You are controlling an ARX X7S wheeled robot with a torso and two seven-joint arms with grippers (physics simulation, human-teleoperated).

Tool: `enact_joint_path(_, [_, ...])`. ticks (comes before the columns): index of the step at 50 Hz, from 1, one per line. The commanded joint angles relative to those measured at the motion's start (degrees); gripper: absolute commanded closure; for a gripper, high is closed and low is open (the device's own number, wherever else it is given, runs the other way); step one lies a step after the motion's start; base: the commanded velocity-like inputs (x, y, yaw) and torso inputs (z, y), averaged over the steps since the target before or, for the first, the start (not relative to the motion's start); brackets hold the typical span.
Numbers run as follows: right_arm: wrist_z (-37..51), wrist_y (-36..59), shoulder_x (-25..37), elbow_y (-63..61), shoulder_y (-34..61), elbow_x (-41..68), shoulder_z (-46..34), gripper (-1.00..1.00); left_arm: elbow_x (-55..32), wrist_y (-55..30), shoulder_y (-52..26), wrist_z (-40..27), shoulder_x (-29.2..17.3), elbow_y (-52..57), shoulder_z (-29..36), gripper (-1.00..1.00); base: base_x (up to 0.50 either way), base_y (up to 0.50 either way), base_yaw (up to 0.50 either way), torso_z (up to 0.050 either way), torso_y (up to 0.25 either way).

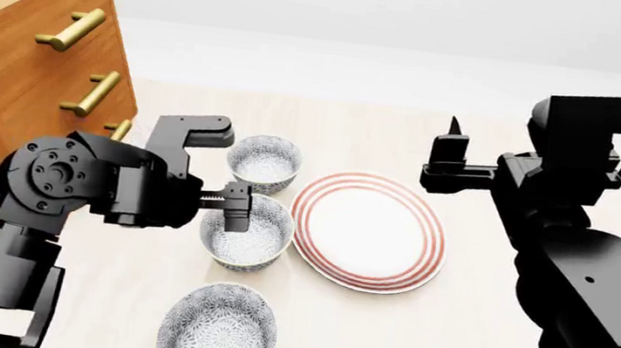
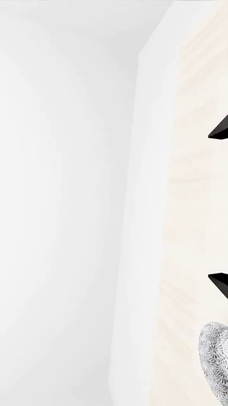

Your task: Stack the bowl in the middle on the bowl at the back.

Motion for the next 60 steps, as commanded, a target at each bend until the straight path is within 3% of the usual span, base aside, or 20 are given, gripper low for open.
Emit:
enact_joint_path(1, [0.21,0.1,0.04,-0.17,-0.03,0.24,0.13,-1.0,0.93,1.94,-0.18,1.46,0.65,-1.9,0.99,-1.0,0.0,0.0,0.0,0.0,0.0])
enact_joint_path(30, [0.82,-0.16,0.31,0.19,0.11,0.67,-0.17,-1.0,3.37,5.86,-0.17,2.93,1.69,-6.57,2.93,-1.0,0.0,0.0,0.0,0.0,0.0])
enact_joint_path(60, [1.48,0.92,0.71,-0.1,0.41,1.54,-0.53,-1.0,9.04,13.6,-2.28,10.43,4.8,-19.18,7.19,-1.0,0.0,0.0,0.0,0.0,0.0])
